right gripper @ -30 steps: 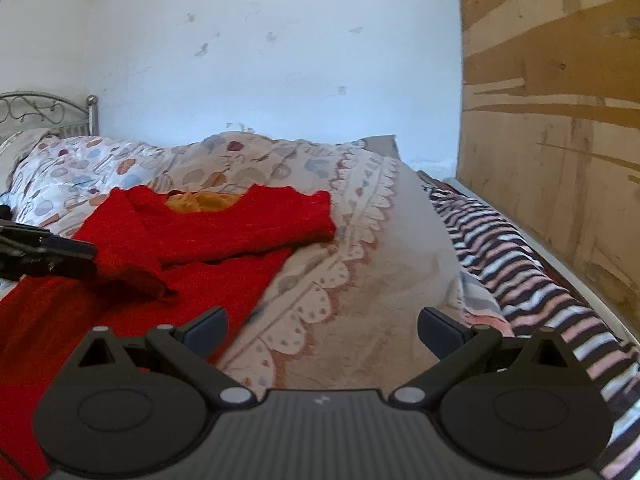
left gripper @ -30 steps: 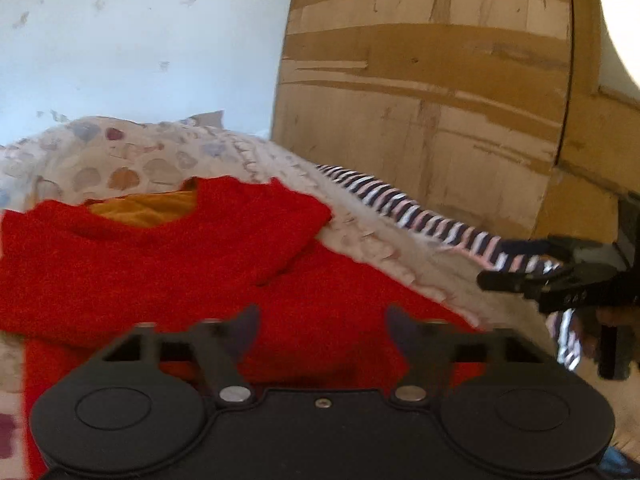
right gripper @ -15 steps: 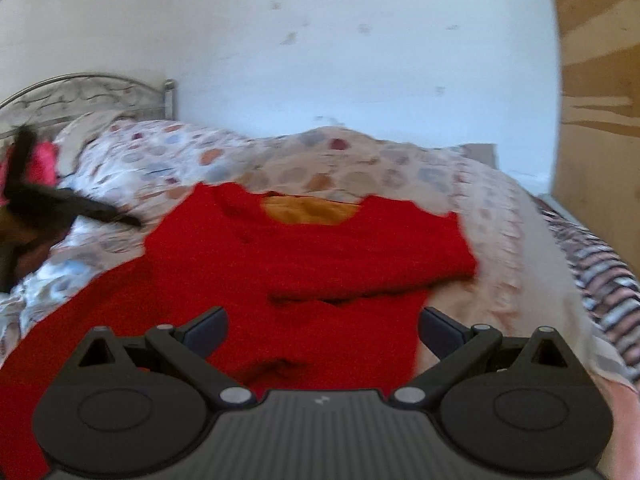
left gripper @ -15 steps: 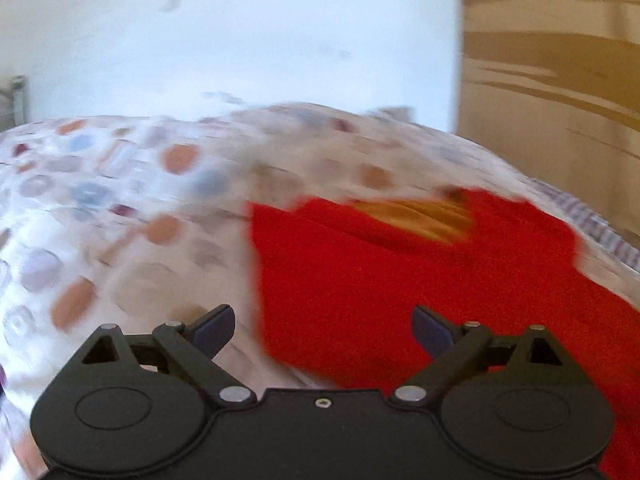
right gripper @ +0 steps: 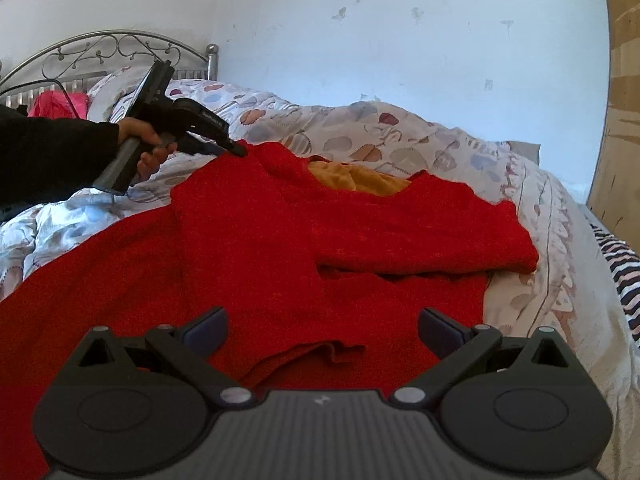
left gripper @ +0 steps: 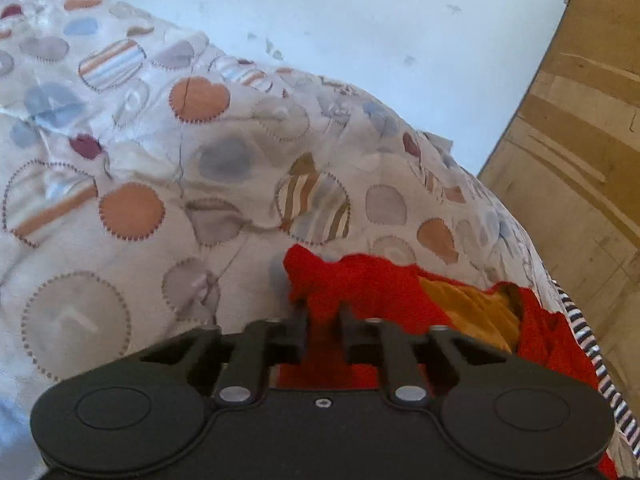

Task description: Fold small clothes

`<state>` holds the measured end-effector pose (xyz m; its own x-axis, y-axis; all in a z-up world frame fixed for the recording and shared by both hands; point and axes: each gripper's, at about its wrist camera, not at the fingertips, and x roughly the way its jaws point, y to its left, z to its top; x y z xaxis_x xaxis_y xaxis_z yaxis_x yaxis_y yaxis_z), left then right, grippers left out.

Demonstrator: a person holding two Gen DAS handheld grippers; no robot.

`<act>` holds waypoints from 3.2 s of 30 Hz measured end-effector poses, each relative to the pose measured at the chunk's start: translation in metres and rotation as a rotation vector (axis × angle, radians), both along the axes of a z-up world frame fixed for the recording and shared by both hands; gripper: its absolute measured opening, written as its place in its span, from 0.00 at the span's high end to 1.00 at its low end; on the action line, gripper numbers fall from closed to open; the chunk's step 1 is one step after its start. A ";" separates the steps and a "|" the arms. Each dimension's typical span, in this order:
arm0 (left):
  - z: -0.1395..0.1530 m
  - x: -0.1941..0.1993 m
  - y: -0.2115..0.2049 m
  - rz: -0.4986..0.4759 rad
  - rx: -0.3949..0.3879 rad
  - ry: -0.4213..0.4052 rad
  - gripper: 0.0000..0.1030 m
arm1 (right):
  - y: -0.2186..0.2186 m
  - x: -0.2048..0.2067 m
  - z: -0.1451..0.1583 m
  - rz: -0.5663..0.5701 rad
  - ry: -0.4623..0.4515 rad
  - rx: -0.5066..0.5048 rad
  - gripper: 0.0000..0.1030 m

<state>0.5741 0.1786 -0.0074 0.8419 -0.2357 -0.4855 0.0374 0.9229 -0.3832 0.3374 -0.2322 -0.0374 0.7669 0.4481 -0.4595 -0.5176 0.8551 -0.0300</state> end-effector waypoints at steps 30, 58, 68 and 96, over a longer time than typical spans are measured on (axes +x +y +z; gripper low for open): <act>0.008 -0.117 -0.012 0.201 0.236 0.054 0.13 | -0.006 -0.047 0.004 -0.130 -0.084 -0.142 0.00; -0.027 -0.400 -0.112 -0.109 0.365 -0.020 0.01 | -0.045 -0.235 -0.009 -0.129 -0.132 -0.293 0.00; -0.027 -0.416 -0.127 -0.153 0.374 -0.031 0.01 | 0.017 -0.245 -0.042 0.024 -0.284 -0.608 0.22; -0.066 -0.404 -0.199 -0.348 0.653 -0.082 0.01 | -0.027 -0.107 0.052 -0.025 0.067 0.179 0.94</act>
